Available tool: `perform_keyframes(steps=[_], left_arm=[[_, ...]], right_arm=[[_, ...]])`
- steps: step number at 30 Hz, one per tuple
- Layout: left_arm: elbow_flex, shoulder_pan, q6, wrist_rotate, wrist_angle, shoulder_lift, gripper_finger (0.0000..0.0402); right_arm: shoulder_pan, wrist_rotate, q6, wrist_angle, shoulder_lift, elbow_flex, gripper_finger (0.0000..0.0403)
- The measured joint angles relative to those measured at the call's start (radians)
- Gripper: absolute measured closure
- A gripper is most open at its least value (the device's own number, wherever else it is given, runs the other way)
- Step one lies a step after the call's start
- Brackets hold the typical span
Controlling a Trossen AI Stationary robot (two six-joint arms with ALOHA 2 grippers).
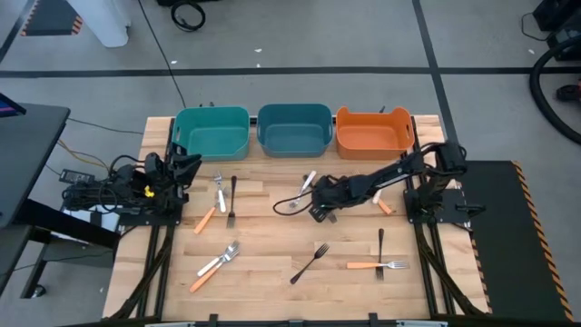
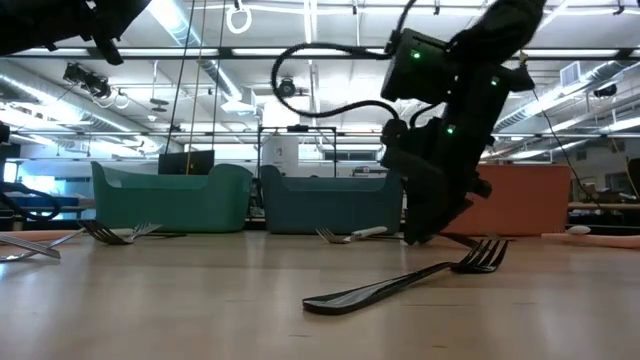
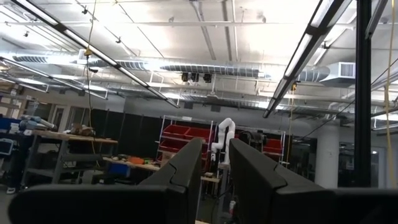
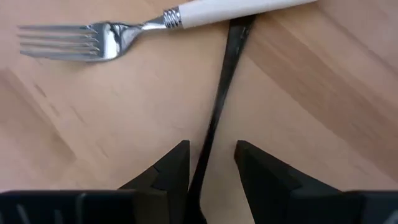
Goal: Sort silverware by color (type)
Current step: Put the black fork into the blue bin
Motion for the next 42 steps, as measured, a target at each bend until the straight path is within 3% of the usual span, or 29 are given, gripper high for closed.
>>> perform_keyframes(steps=[4, 11, 22, 29, 34, 42], left_arm=[[0.0, 0.0, 0.0, -0.001, -0.001, 0.0, 0.031], [0.0, 0.0, 0.0, -0.001, -0.017, 0.0, 0.031], [0.0, 0.0, 0.0, -0.002, -0.041, 0.0, 0.031], [0.0, 0.0, 0.0, -0.002, -0.054, 0.0, 0.031], [0.0, 0.0, 0.001, -0.002, -0.053, 0.0, 0.031], [0.0, 0.0, 0.0, -0.004, -0.056, 0.0, 0.031]], right_arm=[[-0.006, 0.061, 0.0, -0.1, 0.013, 0.045, 0.0258], [-0.046, 0.04, 0.012, -0.152, 0.013, 0.052, 0.0273], [-0.061, 0.031, -0.016, -0.232, 0.013, 0.05, 0.0391], [-0.065, 0.008, -0.021, -0.244, 0.009, 0.049, 0.0365], [-0.065, -0.005, -0.038, -0.245, 0.0, 0.048, 0.0392], [-0.063, -0.018, -0.046, -0.32, -0.052, 0.04, 0.0397]])
